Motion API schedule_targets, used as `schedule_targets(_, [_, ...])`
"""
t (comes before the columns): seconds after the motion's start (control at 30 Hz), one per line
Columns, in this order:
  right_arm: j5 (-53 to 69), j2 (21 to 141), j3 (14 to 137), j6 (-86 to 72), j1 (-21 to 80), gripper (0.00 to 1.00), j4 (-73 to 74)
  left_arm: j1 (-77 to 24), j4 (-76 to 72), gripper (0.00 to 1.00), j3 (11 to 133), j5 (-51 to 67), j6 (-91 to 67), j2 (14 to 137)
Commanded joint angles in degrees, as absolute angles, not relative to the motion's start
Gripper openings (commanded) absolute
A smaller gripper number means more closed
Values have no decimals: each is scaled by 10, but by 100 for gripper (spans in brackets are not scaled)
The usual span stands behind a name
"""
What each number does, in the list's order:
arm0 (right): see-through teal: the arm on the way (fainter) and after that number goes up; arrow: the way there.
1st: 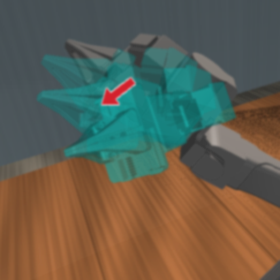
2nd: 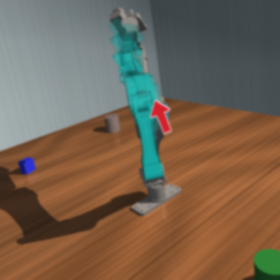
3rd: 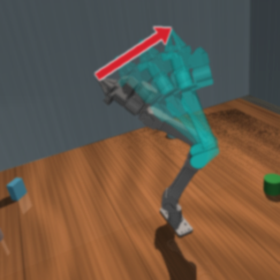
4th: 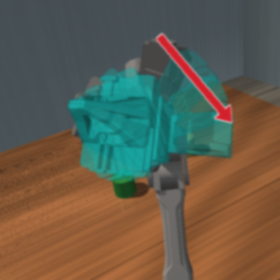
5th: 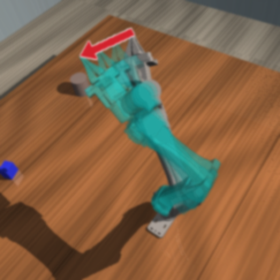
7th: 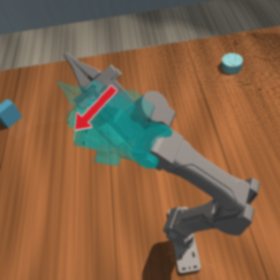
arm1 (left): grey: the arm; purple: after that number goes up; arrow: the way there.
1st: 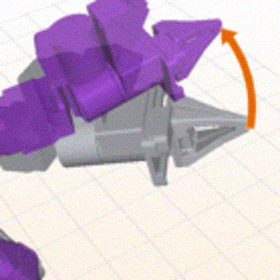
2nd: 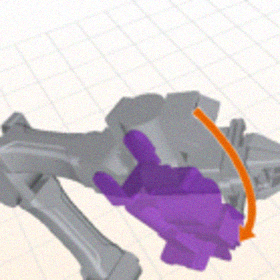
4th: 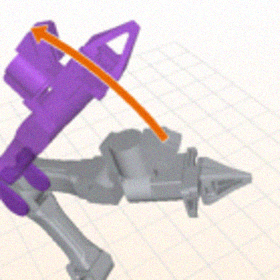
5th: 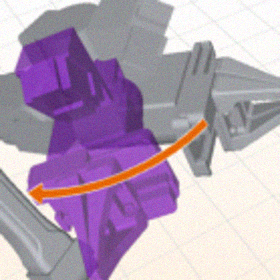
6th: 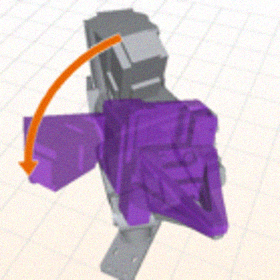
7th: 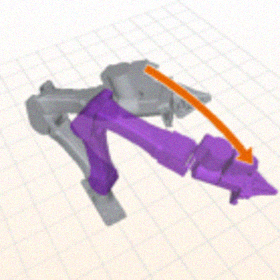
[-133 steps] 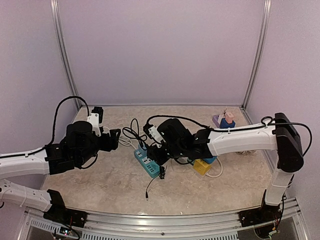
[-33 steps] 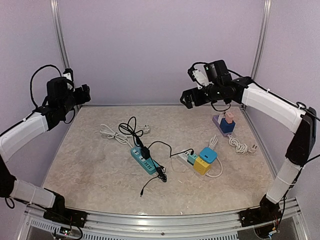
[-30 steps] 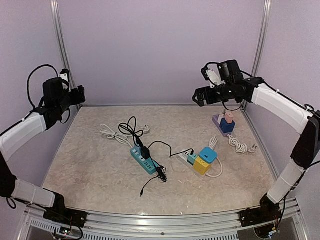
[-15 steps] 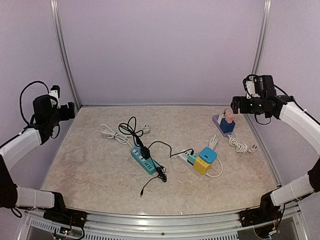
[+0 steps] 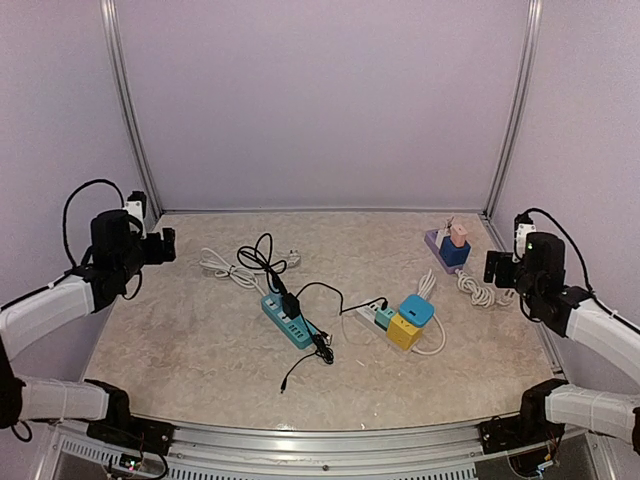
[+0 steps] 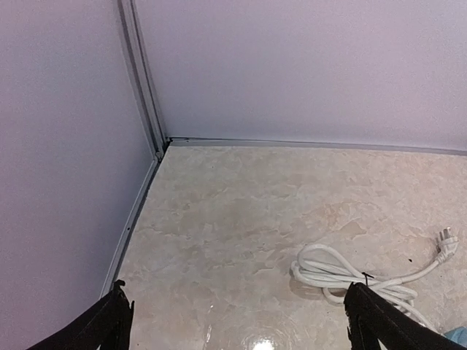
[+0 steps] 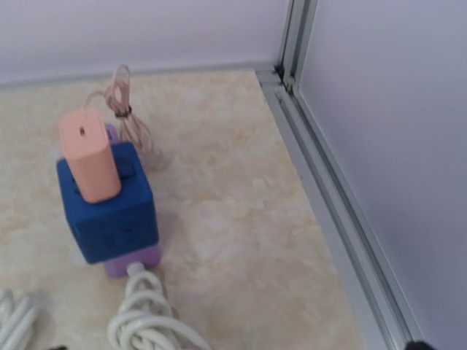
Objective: Insert the plug
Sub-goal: Reset both arms
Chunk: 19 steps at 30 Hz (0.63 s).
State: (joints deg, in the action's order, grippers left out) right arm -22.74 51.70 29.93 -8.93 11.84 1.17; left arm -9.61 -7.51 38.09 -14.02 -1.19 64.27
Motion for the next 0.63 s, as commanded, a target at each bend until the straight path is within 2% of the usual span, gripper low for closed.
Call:
schedule_targets(0.0, [-228, 487, 259, -106, 115, 100, -88, -72, -149, 99, 303, -194, -60, 561])
schedule_targets(0.13, [-229, 441, 199, -102, 115, 100, -134, -77, -246, 99, 221, -239, -3, 532])
schedule_targets(0.4, [-235, 350, 90, -122, 115, 100, -200, -82, -354, 99, 145, -201, 40, 548])
schedule_targets(0.6, [-307, 388, 114, -178, 116, 99, -191, -58, -366, 99, 146, -170, 30, 571])
